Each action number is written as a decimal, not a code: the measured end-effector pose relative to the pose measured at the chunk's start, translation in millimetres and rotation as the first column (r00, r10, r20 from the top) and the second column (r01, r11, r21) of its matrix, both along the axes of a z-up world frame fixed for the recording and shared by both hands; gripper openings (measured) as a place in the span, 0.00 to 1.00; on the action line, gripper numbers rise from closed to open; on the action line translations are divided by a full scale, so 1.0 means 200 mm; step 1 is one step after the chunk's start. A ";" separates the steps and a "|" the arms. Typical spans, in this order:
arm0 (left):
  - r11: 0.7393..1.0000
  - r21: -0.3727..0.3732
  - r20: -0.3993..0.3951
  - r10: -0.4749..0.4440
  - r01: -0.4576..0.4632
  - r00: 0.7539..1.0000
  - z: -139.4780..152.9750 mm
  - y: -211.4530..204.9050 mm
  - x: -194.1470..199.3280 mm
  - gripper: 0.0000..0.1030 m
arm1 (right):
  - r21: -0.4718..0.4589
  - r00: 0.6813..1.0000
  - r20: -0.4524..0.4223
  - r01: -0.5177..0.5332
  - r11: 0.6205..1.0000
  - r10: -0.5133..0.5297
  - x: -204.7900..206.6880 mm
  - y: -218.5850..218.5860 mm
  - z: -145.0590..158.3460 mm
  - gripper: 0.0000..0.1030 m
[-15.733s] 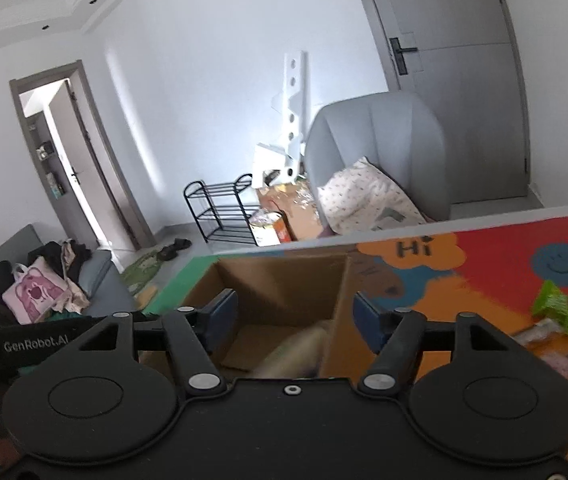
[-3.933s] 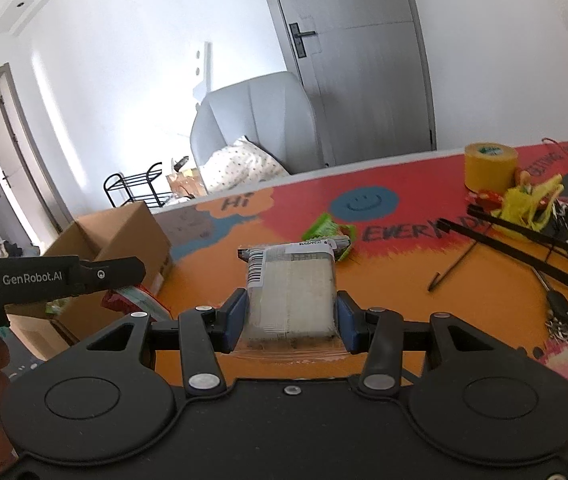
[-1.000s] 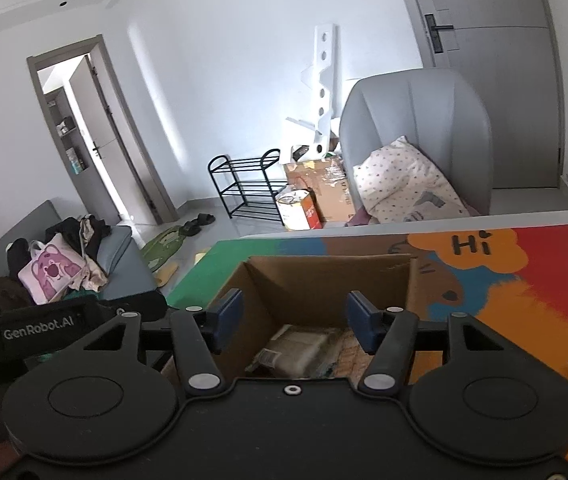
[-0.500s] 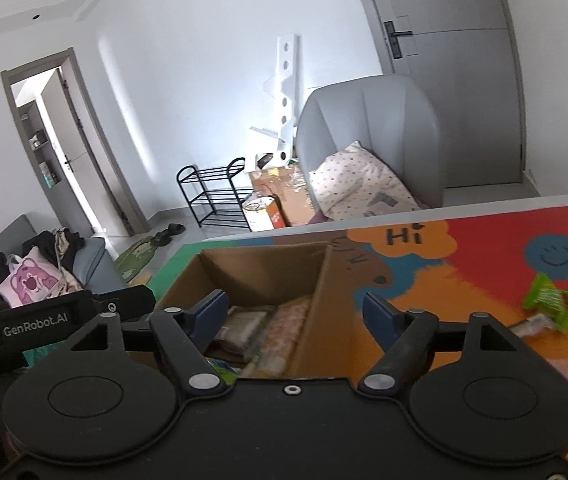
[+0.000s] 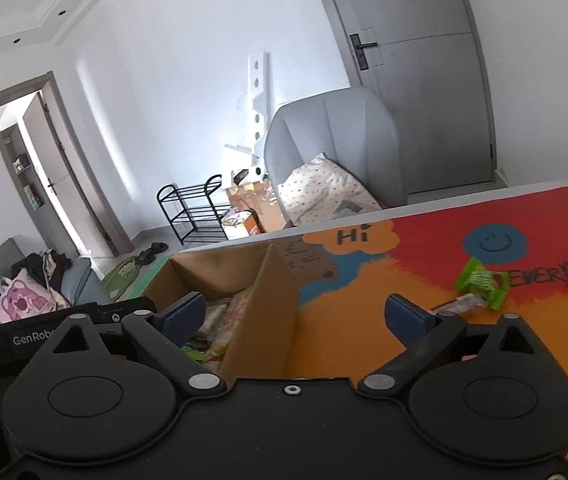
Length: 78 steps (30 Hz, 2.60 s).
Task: Organize snacks
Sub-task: 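Move both tools back to the remaining snacks, then grasp the orange cake packet with the left tool while the right tool grasps the pink packet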
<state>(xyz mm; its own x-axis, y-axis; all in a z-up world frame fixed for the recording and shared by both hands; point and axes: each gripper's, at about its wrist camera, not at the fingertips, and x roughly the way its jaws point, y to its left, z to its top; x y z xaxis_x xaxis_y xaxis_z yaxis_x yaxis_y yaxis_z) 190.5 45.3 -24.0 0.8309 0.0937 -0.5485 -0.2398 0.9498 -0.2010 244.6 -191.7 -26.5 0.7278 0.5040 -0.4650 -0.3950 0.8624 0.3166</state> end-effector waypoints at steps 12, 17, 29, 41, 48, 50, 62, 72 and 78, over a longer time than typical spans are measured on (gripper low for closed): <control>0.996 0.015 -0.002 -0.084 0.084 0.996 -0.02 -0.23 0.00 0.99 | 0.015 0.997 -0.007 0.075 0.997 -0.075 -0.05 -0.23 -0.04 1.00; 0.993 0.015 -0.011 -0.119 0.120 0.993 -0.04 -0.32 0.01 0.99 | 0.021 0.994 -0.017 0.108 0.994 -0.108 -0.06 -0.33 -0.08 1.00; 0.979 0.010 -0.040 -0.202 0.203 0.979 -0.09 -0.52 0.07 0.99 | 0.052 0.984 -0.046 0.174 0.983 -0.171 -0.04 -0.56 -0.16 1.00; 0.969 0.019 -0.065 -0.246 0.248 0.967 -0.19 -0.68 0.20 0.88 | 0.060 0.981 -0.109 0.170 0.984 -0.163 0.07 -0.68 -0.30 0.81; 0.962 0.020 -0.119 -0.268 0.272 0.956 -0.29 -0.74 0.31 0.68 | 0.067 0.976 -0.163 0.159 0.985 -0.147 0.15 -0.68 -0.40 0.73; 0.960 0.020 -0.127 -0.273 0.278 0.954 -0.32 -0.75 0.35 0.66 | 0.067 0.974 -0.171 0.159 0.985 -0.146 0.18 -0.67 -0.42 0.73; 0.956 0.004 -0.173 -0.287 0.292 0.942 -0.45 -0.77 0.51 0.57 | 0.054 0.967 -0.218 0.143 0.988 -0.128 0.32 -0.61 -0.51 0.67; 0.969 -0.029 -0.194 -0.245 0.244 0.950 -0.50 -0.68 0.58 0.44 | 0.009 0.969 -0.226 0.105 0.994 -0.101 0.42 -0.48 -0.56 0.62; 0.969 -0.042 -0.188 -0.248 0.245 0.950 -0.50 -0.67 0.59 0.44 | -0.050 0.972 -0.207 0.099 0.994 -0.107 0.43 -0.46 -0.56 0.37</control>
